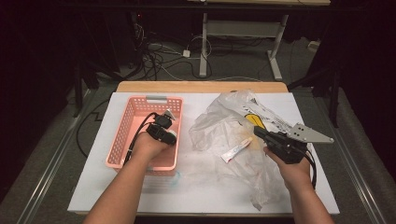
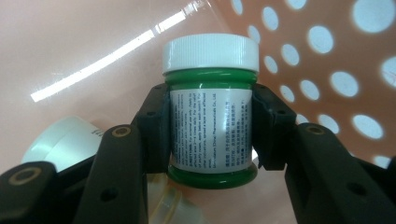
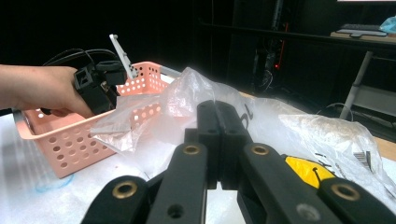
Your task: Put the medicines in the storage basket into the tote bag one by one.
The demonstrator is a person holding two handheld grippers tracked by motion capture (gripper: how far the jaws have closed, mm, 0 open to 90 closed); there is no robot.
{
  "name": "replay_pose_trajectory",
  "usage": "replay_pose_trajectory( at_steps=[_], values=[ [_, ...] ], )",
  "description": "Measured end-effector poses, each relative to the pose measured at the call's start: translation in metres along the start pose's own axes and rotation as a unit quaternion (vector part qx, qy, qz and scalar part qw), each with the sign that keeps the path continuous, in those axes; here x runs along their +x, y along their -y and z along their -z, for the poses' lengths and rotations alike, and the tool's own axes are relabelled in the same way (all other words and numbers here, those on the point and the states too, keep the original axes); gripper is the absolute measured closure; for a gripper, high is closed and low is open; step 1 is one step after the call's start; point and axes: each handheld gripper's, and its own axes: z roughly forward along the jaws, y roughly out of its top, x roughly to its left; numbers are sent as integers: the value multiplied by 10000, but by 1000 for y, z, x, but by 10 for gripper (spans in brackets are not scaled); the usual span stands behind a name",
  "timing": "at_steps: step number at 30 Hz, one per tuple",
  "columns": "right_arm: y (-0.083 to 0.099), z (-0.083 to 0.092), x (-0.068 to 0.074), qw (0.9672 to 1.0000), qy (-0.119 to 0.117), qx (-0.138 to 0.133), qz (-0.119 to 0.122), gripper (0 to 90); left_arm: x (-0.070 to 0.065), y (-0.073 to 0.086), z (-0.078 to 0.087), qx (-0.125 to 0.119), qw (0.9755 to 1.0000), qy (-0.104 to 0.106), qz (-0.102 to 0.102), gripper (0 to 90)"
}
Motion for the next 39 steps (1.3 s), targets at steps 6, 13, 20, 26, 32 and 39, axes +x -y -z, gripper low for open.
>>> replay_pose_trajectory(
  at_steps=[6,13,20,26,32,39],
  values=[
    [-1,1,0,10000,6,-24,-5,900,-3,0,0,-27,10000,-45,-9,538],
    [-1,2,-1,10000,15,-29,-7,900,0,4,13,-226,9997,-5,36,538],
    [-1,2,0,10000,14,-34,12,900,-2,14,28,-551,9984,90,46,538],
    [-2,2,0,10000,8,-40,14,900,-1,27,38,-800,9967,121,55,538],
    [-2,2,0,10000,12,-56,23,900,-1,44,50,-1145,9932,199,66,538],
    [-2,2,1,10000,1,-29,18,900,-5,62,61,-1534,9879,206,49,538]
  ],
)
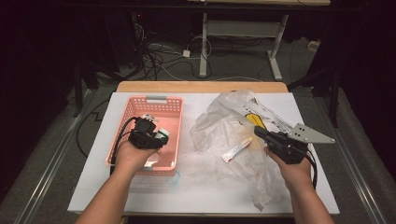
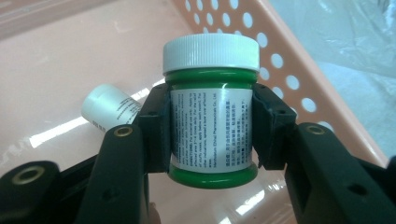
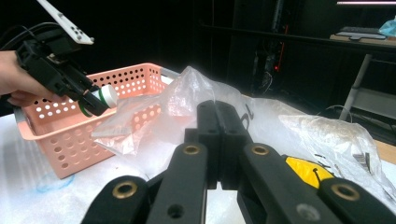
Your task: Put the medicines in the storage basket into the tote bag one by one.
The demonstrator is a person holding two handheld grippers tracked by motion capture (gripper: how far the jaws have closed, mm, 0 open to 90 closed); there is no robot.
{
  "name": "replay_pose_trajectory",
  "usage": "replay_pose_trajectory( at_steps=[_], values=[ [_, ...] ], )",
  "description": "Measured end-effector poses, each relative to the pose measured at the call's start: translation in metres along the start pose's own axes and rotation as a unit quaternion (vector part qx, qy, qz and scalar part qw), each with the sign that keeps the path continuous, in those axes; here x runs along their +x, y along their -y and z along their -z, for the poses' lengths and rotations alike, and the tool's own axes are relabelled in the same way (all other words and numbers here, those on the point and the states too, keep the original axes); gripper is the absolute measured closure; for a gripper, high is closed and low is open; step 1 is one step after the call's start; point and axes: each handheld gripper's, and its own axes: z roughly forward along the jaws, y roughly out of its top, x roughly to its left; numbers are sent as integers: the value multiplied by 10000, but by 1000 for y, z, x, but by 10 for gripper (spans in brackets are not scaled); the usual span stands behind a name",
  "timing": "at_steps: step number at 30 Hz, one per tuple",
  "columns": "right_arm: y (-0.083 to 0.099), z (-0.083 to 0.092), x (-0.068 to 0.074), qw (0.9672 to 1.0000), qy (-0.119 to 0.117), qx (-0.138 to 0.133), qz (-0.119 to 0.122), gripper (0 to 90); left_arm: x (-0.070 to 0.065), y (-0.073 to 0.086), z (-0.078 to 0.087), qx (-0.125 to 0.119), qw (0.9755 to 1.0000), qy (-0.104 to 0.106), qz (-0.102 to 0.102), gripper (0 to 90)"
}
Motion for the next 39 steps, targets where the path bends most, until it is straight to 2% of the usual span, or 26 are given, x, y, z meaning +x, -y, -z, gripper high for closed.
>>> replay_pose_trajectory(
  at_steps=[8,17,20,27,29,39],
  values=[
    [1,-1,1,10000,-10,24,26,900,-7,16,14,-487,9988,42,-2,538],
    [1,-2,3,10000,-35,50,10,900,-17,38,21,-1009,9949,-54,-41,538],
    [1,-2,3,10000,-32,61,32,900,-19,44,22,-1171,9931,-21,-29,538],
    [1,-2,4,10000,-49,51,42,900,-23,53,20,-1339,9910,-27,-76,537],
    [1,-3,4,10000,-49,59,64,900,-23,55,21,-1419,9899,47,-51,538],
    [2,-2,4,10000,-38,56,49,900,-31,58,22,-1522,9882,144,-127,538]
  ],
)
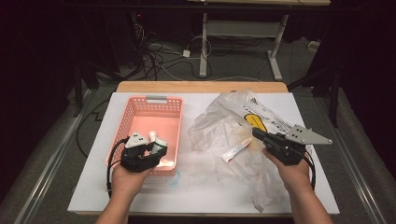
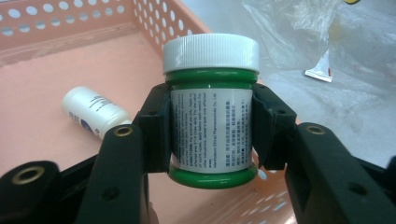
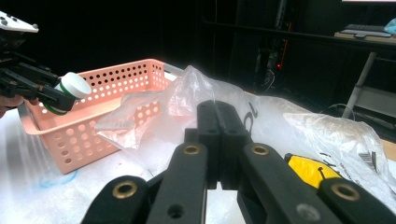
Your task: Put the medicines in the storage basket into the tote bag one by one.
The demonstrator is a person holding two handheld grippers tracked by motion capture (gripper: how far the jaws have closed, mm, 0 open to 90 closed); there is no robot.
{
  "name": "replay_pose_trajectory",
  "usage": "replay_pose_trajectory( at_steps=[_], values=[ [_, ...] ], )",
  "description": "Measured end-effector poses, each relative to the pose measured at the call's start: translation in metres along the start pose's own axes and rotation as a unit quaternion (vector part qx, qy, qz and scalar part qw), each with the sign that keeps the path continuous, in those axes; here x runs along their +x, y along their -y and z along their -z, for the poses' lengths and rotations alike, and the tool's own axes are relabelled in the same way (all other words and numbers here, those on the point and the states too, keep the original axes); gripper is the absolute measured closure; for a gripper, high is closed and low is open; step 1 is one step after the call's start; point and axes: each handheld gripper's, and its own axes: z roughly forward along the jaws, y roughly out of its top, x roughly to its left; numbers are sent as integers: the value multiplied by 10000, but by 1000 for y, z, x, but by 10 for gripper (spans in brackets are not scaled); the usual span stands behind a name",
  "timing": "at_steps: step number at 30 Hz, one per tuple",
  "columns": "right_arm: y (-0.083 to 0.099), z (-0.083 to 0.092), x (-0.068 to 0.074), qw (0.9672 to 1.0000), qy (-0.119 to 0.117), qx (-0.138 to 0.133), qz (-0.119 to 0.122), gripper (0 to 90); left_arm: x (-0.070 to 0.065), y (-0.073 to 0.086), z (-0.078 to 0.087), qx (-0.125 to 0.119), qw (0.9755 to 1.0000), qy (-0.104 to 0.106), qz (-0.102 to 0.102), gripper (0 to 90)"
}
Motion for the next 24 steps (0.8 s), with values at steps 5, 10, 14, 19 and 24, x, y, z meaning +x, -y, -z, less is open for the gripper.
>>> replay_pose_trajectory(
  at_steps=[5,10,14,19,24],
  values=[
    [0,1,0,10000,-5,-7,0,900,-9,-3,1,-67,9998,-31,-171,538],
    [0,0,1,10000,-22,-1,10,900,-15,-6,1,-131,9997,125,-189,538],
    [0,0,2,10000,-20,7,13,900,-21,-8,2,-178,9992,292,-202,538],
    [0,1,2,10000,-16,-1,17,900,-32,-10,1,-229,9984,405,-312,538],
    [0,0,1,10000,-29,4,9,900,-42,-12,0,-269,9973,566,-386,538]
  ],
)
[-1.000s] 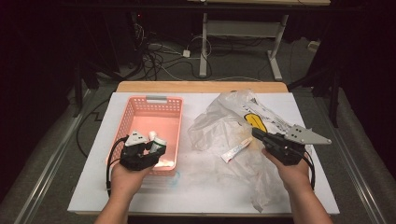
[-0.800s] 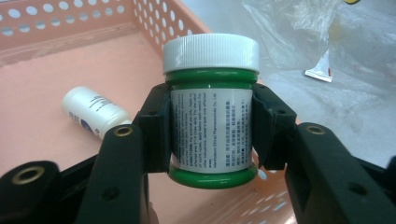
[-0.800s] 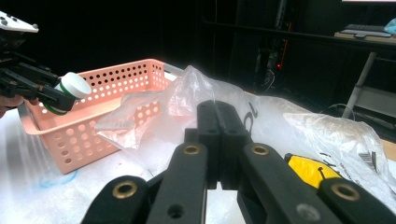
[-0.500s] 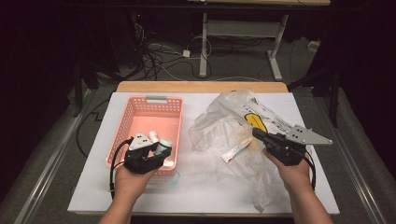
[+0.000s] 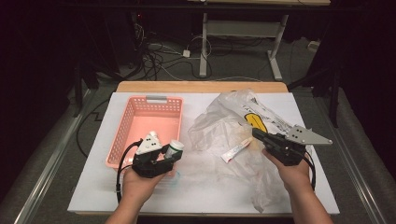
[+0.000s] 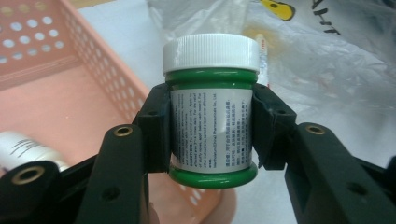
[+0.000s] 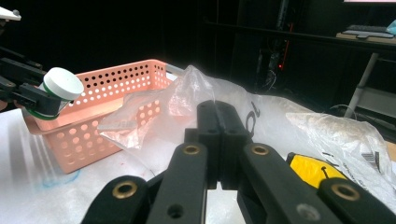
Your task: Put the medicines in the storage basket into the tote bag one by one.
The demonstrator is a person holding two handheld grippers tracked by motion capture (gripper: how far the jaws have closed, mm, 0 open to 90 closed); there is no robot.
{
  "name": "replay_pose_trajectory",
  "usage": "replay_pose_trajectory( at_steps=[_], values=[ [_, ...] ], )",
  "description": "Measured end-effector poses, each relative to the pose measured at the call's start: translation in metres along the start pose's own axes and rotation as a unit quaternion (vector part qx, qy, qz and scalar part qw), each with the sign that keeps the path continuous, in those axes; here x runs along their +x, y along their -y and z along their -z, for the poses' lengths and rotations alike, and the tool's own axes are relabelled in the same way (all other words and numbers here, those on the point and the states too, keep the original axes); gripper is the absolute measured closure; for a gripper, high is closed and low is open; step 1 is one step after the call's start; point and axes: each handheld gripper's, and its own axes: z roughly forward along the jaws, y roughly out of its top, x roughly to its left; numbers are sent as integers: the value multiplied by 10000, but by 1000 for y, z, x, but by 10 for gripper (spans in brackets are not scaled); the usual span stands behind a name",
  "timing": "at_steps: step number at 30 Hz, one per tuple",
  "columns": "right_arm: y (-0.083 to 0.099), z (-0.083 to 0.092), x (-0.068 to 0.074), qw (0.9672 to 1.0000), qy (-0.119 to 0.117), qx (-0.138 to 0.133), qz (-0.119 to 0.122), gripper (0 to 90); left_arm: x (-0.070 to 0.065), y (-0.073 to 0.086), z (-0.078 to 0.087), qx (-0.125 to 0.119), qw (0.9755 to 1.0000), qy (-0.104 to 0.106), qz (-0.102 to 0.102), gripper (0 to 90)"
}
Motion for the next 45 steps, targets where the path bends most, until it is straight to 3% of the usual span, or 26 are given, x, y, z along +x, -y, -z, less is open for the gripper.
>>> replay_pose_trajectory(
  at_steps=[13,26,33,45],
  values=[
    [0,-1,0,10000,-22,15,9,900,-25,-1,-17,174,9989,387,-218,538],
    [1,-2,2,10000,-51,29,18,900,-41,3,-36,374,9970,557,-394,537],
    [1,-2,2,10000,-47,24,22,900,-46,2,-44,396,9967,597,-394,538],
    [0,-1,3,10000,-39,21,29,900,-62,-13,-71,441,9953,687,-514,538]
  ],
)
